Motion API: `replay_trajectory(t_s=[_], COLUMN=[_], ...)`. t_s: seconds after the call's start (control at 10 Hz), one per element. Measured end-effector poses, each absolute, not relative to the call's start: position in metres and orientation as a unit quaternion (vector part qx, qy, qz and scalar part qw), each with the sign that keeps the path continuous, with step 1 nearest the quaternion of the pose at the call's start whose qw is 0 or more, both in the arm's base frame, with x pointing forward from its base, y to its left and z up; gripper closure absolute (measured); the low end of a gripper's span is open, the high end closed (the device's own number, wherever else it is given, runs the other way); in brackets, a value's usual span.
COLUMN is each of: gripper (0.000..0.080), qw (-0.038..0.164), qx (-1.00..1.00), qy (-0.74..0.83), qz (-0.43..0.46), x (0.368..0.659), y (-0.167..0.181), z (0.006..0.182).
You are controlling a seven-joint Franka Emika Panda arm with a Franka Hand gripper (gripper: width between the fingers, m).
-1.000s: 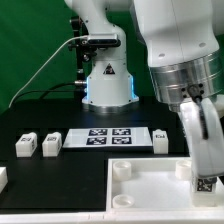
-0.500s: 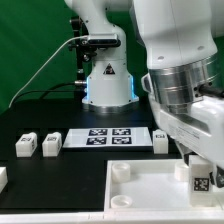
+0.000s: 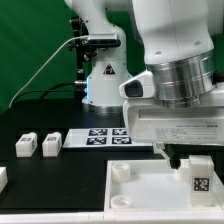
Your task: Assemble one leg
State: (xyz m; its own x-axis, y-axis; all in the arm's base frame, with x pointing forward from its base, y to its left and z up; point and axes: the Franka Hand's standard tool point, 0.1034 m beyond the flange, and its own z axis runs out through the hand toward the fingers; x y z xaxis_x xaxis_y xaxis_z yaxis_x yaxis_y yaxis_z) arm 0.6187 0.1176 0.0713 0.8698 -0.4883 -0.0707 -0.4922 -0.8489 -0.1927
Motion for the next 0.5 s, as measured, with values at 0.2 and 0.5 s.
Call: replay_trajectory(t_s=[0.2,0.5], gripper=[0.0150,0.0387], qw=[0.066,0.069], qx=[-0.990,-0.985], qy=[0.125,0.157], qz=[-0.010,-0.007], x=[0.6218,0.6214], y=[0.1213,0.1213], z=[0.0733,0.0729])
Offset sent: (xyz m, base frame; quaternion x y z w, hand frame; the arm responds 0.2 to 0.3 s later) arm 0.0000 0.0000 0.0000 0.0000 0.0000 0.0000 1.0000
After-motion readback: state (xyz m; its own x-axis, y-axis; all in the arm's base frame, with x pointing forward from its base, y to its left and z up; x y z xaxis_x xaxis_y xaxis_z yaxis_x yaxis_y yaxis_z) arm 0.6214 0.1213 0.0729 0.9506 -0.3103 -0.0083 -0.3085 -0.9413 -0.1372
